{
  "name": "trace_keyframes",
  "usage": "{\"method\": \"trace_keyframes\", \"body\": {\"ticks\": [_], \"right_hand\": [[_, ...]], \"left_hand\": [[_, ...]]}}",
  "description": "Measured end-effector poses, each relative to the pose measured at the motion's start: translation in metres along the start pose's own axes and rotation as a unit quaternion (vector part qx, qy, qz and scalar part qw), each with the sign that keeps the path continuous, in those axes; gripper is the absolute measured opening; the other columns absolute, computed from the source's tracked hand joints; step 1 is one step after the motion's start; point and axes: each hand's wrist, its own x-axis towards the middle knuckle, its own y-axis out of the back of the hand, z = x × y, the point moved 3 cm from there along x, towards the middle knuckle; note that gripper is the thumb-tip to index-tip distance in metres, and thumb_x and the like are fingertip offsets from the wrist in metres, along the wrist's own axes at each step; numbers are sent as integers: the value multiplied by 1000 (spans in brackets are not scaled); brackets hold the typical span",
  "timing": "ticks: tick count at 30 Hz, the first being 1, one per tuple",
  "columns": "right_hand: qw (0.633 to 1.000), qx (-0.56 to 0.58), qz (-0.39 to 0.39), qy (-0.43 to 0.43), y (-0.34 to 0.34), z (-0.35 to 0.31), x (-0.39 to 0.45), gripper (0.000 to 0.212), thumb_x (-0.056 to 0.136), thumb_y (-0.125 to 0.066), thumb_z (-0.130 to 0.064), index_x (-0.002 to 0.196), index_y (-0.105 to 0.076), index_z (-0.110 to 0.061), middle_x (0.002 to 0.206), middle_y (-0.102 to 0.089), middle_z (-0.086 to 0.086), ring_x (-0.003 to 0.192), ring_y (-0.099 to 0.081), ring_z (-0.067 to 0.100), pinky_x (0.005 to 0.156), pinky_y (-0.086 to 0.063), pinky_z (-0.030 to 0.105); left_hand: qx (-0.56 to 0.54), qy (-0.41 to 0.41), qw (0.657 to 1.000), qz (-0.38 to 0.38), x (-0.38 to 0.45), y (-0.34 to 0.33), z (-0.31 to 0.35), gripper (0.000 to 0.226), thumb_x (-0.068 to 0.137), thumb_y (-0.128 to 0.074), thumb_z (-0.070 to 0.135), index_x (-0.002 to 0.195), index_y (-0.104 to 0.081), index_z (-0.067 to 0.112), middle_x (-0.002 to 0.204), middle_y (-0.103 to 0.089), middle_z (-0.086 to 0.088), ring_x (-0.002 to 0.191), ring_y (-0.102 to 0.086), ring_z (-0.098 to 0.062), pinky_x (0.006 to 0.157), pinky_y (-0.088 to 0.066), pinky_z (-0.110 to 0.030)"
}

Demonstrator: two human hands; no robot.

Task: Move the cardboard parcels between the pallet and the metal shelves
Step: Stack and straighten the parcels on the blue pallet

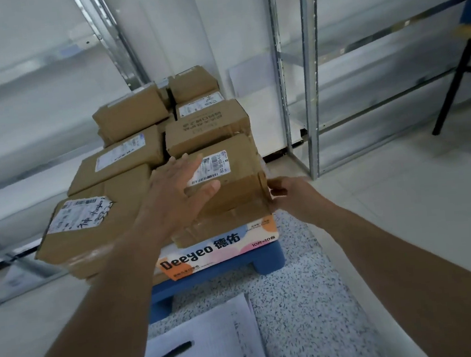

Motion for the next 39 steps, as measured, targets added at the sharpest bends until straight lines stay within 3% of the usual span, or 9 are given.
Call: {"method": "trace_keyframes", "body": {"ticks": [5,8,10,16,21,24,28,32,39], "right_hand": [[997,19,-68,35,24,9,15,42,83,-63,-2,124,-59,-8,111,-60,6,106,-56,21,99,-45,42],[997,7,-70,40,50,25,29,44,88,-62,-12,131,-53,-12,108,-52,-6,101,-49,9,98,-41,28],[997,14,-72,37,62,32,36,43,89,-63,-16,131,-53,-12,108,-51,-6,102,-48,9,96,-40,28],[997,36,-60,26,73,36,50,37,91,-59,-18,115,-55,9,120,-58,26,110,-56,38,96,-42,50],[997,-6,-33,70,71,17,66,38,94,-51,-23,110,-57,10,112,-60,27,98,-59,33,83,-44,39],[996,-5,-19,83,70,9,84,34,96,-49,-26,113,-59,2,107,-62,18,100,-57,28,73,-37,31],[994,-1,-6,113,73,1,117,35,98,-47,-26,127,-55,-8,123,-59,13,105,-51,15,70,-27,10],[991,33,-48,118,65,-4,151,34,100,-43,-21,130,-52,-9,126,-56,15,114,-53,25,87,-35,22],[983,-4,-102,156,53,-10,185,25,96,-44,-14,112,-60,-3,102,-58,10,92,-52,20,66,-31,20]], "left_hand": [[-55,84,995,4,16,-22,44,76,76,-47,73,142,-33,39,154,-25,8,143,-15,-10,116,-16,-45],[10,101,994,25,27,-29,68,69,83,-47,64,143,-35,32,152,-32,3,140,-26,-17,113,-23,-46],[17,125,991,36,34,-34,80,67,85,-46,62,143,-34,31,152,-32,3,140,-26,-17,113,-22,-44],[61,156,985,41,47,-43,92,67,88,-47,58,144,-33,25,151,-33,-2,139,-27,-21,112,-23,-44],[61,165,984,21,61,-43,79,68,87,-42,62,147,-24,34,156,-20,3,144,-13,-16,116,-15,-44],[73,160,983,43,77,-41,74,66,89,-41,59,147,-23,34,156,-20,4,143,-14,-17,114,-17,-44],[116,150,981,51,91,-42,69,61,93,-42,49,147,-23,29,156,-19,-2,142,-15,-22,112,-18,-43],[168,180,969,34,107,-42,64,60,95,-40,45,148,-20,28,157,-16,-3,143,-15,-24,113,-19,-46],[200,257,946,-3,123,-47,59,63,93,-39,50,148,-15,34,157,-15,-3,142,-15,-25,113,-19,-46]]}}
